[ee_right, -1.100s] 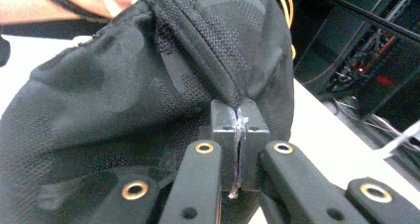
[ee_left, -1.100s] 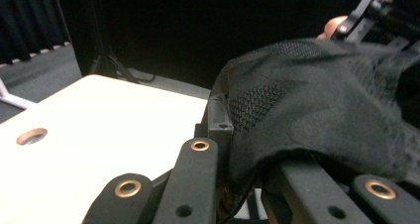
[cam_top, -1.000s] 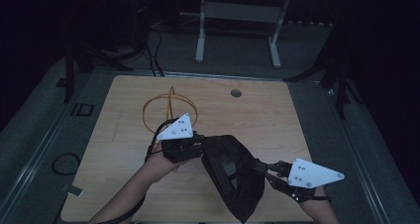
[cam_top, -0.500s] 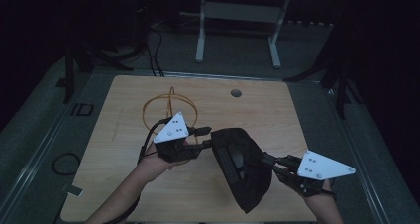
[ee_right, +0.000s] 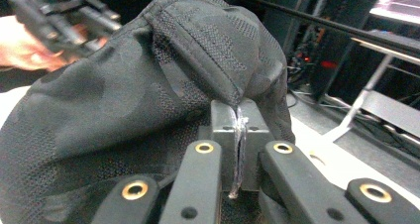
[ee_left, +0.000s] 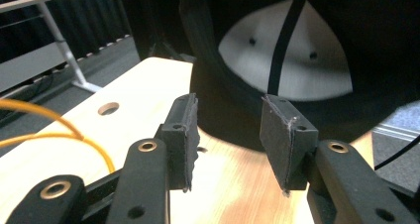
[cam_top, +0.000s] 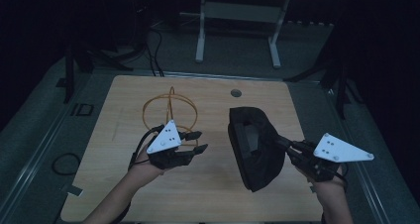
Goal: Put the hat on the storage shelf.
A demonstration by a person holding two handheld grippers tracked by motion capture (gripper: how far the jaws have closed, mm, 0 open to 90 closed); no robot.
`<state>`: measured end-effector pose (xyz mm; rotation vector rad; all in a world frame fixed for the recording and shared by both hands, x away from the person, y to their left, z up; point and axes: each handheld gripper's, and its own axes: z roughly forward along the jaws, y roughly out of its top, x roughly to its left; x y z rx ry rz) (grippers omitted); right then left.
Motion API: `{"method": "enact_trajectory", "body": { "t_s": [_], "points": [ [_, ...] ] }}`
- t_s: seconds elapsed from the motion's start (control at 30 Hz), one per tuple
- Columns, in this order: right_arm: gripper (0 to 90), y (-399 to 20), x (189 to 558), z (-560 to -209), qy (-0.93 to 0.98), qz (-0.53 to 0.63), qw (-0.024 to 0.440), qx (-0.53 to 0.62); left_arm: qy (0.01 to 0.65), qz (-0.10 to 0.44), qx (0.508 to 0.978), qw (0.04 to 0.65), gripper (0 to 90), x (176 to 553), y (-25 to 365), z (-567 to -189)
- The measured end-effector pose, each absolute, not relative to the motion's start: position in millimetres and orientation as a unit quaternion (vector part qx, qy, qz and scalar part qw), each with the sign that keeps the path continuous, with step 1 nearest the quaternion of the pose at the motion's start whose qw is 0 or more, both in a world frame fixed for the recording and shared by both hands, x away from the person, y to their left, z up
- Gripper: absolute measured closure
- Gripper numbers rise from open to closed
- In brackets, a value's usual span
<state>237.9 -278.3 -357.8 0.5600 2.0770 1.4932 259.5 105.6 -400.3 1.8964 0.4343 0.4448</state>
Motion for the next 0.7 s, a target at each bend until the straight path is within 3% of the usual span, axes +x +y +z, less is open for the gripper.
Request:
{"method": "enact_trajectory", "body": {
  "t_s": [0.7],
  "points": [
    [88.7,-265.4,277.4,-332.2,0.753,0.557,0.272,0.221,0.249,0.196,0.796,0.516,53.7,239.4,167.1,-460.3]
  ]
}}
